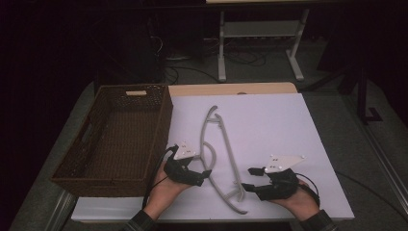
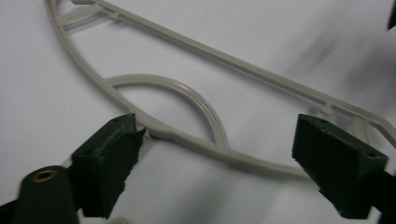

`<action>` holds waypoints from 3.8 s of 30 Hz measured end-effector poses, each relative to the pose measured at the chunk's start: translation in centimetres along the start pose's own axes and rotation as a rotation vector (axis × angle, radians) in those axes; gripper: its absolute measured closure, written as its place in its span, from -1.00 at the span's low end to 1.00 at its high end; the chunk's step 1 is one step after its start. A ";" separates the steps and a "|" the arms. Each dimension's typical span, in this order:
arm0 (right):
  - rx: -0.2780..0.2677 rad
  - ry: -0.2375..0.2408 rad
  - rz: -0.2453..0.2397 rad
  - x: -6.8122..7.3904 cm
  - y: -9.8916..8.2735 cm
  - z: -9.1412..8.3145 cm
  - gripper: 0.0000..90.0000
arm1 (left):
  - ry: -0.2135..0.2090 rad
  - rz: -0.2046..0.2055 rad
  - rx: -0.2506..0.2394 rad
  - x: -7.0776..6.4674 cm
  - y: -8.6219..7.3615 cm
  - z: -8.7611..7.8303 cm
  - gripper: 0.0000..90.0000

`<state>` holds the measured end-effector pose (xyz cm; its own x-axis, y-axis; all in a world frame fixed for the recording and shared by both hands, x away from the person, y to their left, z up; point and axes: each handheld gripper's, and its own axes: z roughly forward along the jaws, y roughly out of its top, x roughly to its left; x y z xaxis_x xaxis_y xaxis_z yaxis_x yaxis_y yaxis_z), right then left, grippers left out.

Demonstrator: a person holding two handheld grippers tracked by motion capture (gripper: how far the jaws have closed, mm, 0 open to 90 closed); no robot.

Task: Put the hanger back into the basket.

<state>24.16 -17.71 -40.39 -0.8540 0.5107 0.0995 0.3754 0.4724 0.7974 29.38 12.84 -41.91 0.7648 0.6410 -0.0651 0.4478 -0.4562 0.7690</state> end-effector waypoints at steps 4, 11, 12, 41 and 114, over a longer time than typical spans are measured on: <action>-0.007 -0.088 0.038 -0.7 -1.2 -1.7 -0.38 | 0.035 -0.023 0.021 1.4 1.2 1.4 -0.36; -0.017 -0.114 0.071 -1.2 -2.3 -3.0 -0.39 | 0.139 -0.051 0.052 4.7 3.8 4.5 0.09; -0.018 -0.114 0.072 -1.2 -2.5 -3.0 -0.39 | 0.160 -0.062 0.067 5.4 4.3 5.2 0.13; -0.022 -0.123 0.086 -1.8 -2.7 -3.4 -0.33 | 0.221 -0.142 0.145 10.5 6.5 11.4 0.63; 0.154 -0.076 0.065 -2.9 -2.2 2.1 0.99 | -0.137 -0.018 0.034 1.5 4.5 3.3 -0.18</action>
<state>26.56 -18.72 -43.69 -0.7984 0.5940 0.0983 0.4849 0.5375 0.6899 34.03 9.74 -40.65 0.8114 0.5604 -0.1665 0.4756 -0.4673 0.7453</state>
